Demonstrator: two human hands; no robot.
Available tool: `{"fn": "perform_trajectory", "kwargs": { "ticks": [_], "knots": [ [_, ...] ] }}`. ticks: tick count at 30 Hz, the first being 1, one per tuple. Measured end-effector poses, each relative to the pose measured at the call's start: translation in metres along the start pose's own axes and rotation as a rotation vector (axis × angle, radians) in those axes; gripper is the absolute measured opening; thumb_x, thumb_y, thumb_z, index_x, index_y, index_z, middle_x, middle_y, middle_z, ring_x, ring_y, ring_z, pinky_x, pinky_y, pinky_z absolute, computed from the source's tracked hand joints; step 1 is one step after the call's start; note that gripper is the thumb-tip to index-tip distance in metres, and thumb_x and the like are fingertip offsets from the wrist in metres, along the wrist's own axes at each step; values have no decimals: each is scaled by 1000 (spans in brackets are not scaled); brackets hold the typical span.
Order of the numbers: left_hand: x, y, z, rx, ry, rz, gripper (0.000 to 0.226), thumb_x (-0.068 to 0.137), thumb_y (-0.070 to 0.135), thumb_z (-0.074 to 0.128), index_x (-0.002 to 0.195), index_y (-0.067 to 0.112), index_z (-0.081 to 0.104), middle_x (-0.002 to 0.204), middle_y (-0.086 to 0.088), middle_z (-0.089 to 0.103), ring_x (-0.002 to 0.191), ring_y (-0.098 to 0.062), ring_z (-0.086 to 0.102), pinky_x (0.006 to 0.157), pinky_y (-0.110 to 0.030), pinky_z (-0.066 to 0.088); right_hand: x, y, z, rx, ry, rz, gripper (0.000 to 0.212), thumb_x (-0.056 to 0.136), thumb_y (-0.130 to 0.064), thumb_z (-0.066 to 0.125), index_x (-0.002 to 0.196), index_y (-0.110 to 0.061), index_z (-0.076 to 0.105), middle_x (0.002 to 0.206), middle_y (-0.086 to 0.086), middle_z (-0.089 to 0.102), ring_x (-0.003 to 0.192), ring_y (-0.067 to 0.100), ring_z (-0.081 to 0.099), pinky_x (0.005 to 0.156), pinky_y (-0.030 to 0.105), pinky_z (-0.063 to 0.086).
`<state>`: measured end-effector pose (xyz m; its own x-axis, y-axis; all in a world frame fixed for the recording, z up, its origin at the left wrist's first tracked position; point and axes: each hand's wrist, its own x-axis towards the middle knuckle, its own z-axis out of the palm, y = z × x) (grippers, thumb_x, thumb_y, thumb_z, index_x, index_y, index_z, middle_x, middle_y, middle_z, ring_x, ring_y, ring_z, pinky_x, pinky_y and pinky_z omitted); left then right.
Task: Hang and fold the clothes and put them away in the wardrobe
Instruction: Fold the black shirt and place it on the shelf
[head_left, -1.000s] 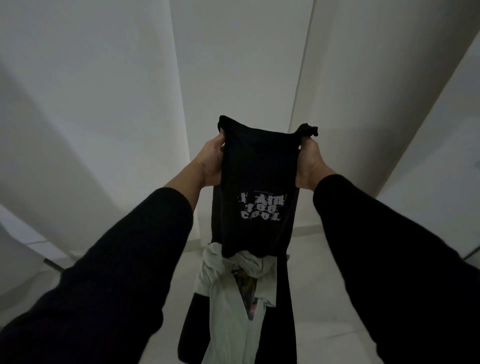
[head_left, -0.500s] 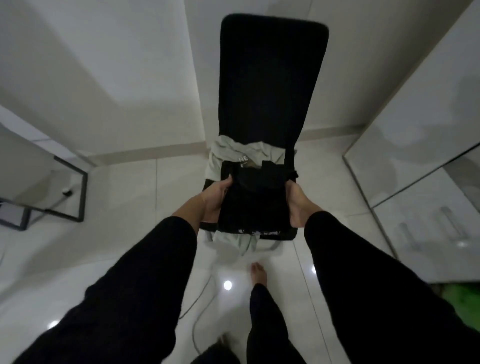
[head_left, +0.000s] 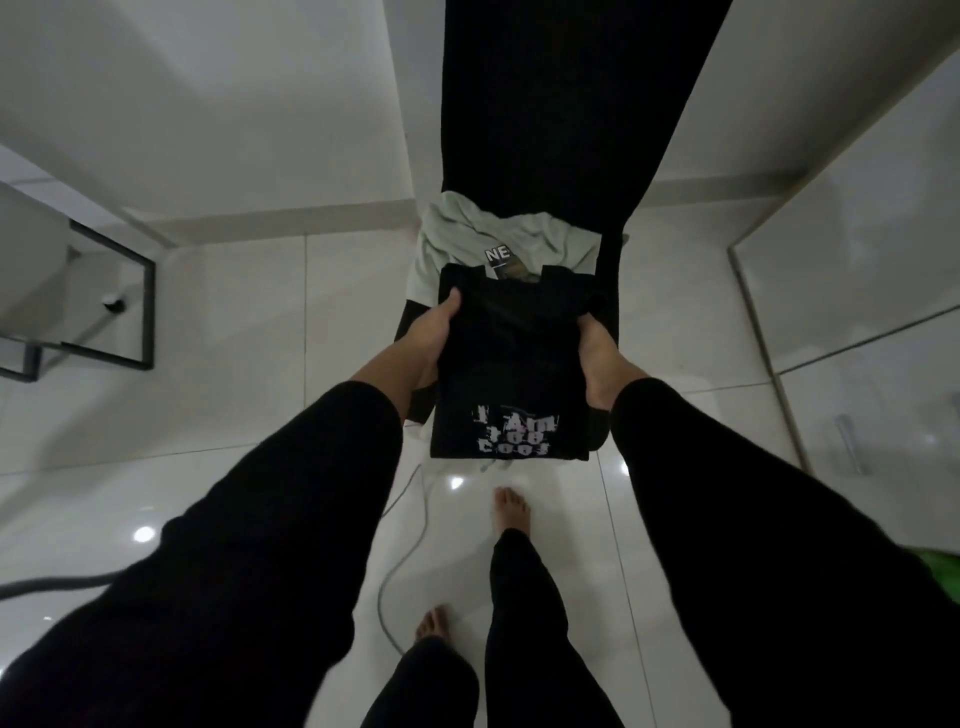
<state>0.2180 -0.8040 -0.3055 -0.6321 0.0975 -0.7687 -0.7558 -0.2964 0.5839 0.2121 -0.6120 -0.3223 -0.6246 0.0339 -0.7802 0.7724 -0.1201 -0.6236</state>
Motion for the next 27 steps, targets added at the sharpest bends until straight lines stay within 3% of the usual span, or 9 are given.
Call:
{"fn": "perform_trajectory", "kwargs": {
  "ticks": [2,4,6,8,11,13,19,23,27],
  "knots": [
    [34,16,5,11,103,56,61,93,52,45,137,9,45,131,-12,56,113,-29,58,99,-40,47,32,-22,4,-67,73,-11,75,86,-64,43,141,-14,42,137,13,51,125,30,49,111,43,34],
    [68,27,9,130,221,123,60,95,46,44,145,15,31,139,-12,48,118,-30,53,103,-43,44,61,-41,5,-182,197,-107,59,97,-41,41,147,-12,29,142,16,43,130,31,43,112,43,32],
    [95,28,9,300,345,158,62,96,40,46,149,22,19,143,-11,42,123,-31,48,104,-38,41,86,-48,1,-245,286,-174,58,98,-19,45,149,-13,18,139,17,43,126,32,44,110,41,33],
    [115,16,4,441,437,149,63,94,36,50,148,20,21,142,-12,43,124,-30,47,101,-33,40,108,-43,-10,-330,305,-166,60,95,-13,48,148,-10,19,135,17,45,123,32,47,108,39,36],
    [136,-20,-8,614,529,30,64,88,34,58,142,12,32,140,-15,44,125,-32,46,103,-35,38,134,-21,-28,-461,283,-75,43,87,-18,57,126,-5,44,118,15,55,114,35,55,100,40,46],
    [143,-45,-13,662,557,-75,70,86,38,60,143,10,30,142,-17,37,129,-34,40,108,-40,34,142,-7,-33,-490,282,-12,50,83,-23,63,124,2,50,116,14,59,107,33,59,95,39,50],
    [144,-85,-23,620,640,-61,69,84,50,61,135,11,36,134,-15,42,122,-32,47,102,-41,41,151,11,-31,-477,268,64,76,73,-38,76,132,-4,45,119,13,60,101,30,62,91,39,53],
    [139,-99,-33,671,587,-89,79,80,64,55,135,9,38,131,-14,51,120,-32,50,100,-39,41,157,14,-27,-435,220,87,66,77,-37,74,127,-2,48,114,7,58,96,20,56,80,31,48],
    [130,-109,-44,731,511,-148,85,78,70,53,135,8,40,130,-13,53,119,-32,51,97,-37,41,161,17,-24,-517,268,1,87,62,-52,76,132,-7,49,129,12,54,112,29,55,95,38,49]
  ]
}}
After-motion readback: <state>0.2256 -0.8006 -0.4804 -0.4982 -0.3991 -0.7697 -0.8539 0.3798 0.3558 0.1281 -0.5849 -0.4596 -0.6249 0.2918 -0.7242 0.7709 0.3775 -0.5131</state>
